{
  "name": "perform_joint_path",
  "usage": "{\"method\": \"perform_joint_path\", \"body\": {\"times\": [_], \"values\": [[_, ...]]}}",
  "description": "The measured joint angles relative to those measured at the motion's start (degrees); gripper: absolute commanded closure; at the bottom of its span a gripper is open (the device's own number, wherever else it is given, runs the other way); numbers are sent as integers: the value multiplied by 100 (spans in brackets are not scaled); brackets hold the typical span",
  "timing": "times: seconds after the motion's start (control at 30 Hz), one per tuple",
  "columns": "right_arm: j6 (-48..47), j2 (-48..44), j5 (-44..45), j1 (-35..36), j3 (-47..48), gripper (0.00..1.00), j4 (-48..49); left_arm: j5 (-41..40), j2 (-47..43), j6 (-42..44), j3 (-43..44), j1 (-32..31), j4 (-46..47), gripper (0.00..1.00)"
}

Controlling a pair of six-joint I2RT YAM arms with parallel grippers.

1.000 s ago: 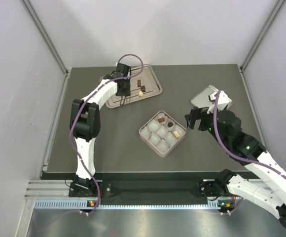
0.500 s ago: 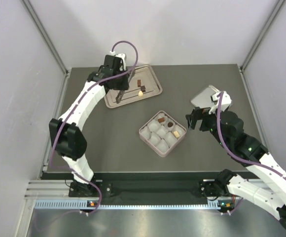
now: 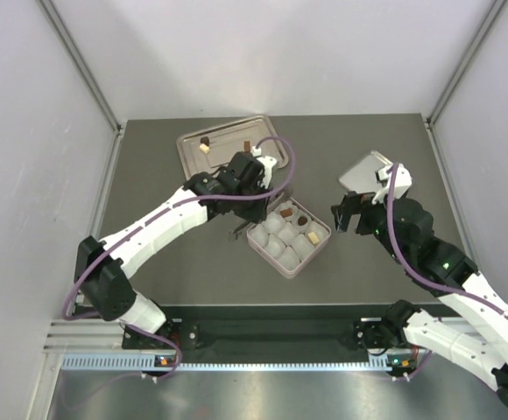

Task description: Pack the chocolate

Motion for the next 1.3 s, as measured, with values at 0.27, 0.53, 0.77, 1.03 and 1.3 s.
{"method": "perform_joint_path", "body": {"times": [0.27,0.53,0.77,1.03,1.3], "values": [[-4,-55,59,0,2,0,-79,-181,-457,-232,-503,-354,-107,67],[-4,-55,66,0,4,0,-81,-343,-472,-264,-595,-363,-157,65],[-17,-55,70,0,4,0,-81,-372,-422,-278,-634,-365,-297,60],[-17,7,70,0,79,0,-92,-400,-398,-315,-680,-369,-411,58],[-17,7,68,0,79,0,-94,-540,-323,-328,-671,-369,-413,55]]}}
